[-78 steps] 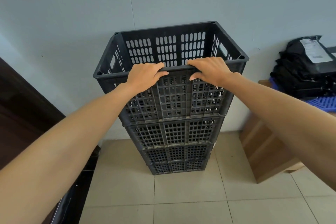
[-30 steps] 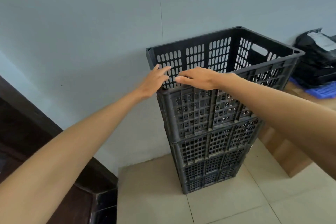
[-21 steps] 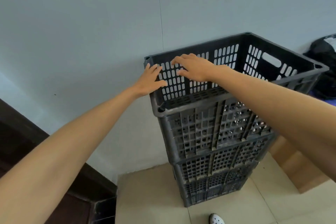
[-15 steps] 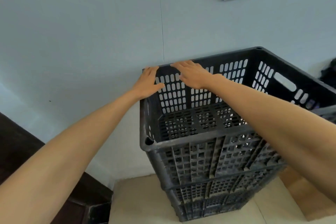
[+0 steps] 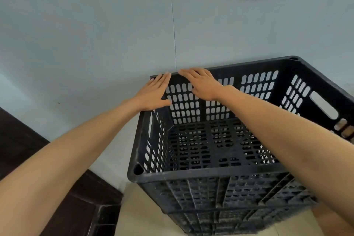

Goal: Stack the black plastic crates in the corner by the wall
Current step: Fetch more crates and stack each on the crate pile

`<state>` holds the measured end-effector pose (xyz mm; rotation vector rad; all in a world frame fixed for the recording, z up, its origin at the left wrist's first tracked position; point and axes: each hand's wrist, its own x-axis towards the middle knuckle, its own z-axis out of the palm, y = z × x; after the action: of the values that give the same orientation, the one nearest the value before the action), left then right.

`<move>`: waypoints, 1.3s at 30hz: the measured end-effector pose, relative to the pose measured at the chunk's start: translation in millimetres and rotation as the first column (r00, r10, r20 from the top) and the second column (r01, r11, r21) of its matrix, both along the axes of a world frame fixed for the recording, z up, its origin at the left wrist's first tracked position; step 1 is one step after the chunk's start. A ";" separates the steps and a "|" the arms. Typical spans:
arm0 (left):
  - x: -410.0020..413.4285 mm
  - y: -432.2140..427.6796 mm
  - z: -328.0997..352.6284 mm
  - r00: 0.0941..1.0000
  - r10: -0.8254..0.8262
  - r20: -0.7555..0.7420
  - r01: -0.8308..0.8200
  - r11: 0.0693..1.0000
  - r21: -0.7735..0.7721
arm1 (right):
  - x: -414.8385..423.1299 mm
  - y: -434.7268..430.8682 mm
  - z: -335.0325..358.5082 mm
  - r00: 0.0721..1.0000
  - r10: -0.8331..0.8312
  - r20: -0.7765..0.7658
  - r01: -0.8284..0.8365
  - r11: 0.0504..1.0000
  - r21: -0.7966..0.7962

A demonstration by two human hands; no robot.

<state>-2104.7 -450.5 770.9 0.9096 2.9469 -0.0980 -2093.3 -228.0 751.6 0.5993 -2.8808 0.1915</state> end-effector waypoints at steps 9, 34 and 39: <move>-0.2 6.0 4.3 0.997 -0.014 -0.071 0.020 0.997 0.075 | 6.0 6.7 12.8 0.996 -0.042 0.079 0.038 0.998 0.054; -36.6 312.4 -17.6 0.897 -0.417 -0.146 0.425 0.905 0.027 | 101.7 251.7 13.3 0.687 -0.692 0.219 0.720 0.689 -0.082; -33.8 311.9 -17.1 0.895 -0.427 -0.127 0.432 0.902 0.010 | 107.9 247.9 11.6 0.683 -0.703 0.200 0.726 0.684 -0.072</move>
<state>-2138.5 -138.6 753.8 1.6031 2.7996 -0.1194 -1985.4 20.0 763.3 -0.6295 -2.9534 0.3293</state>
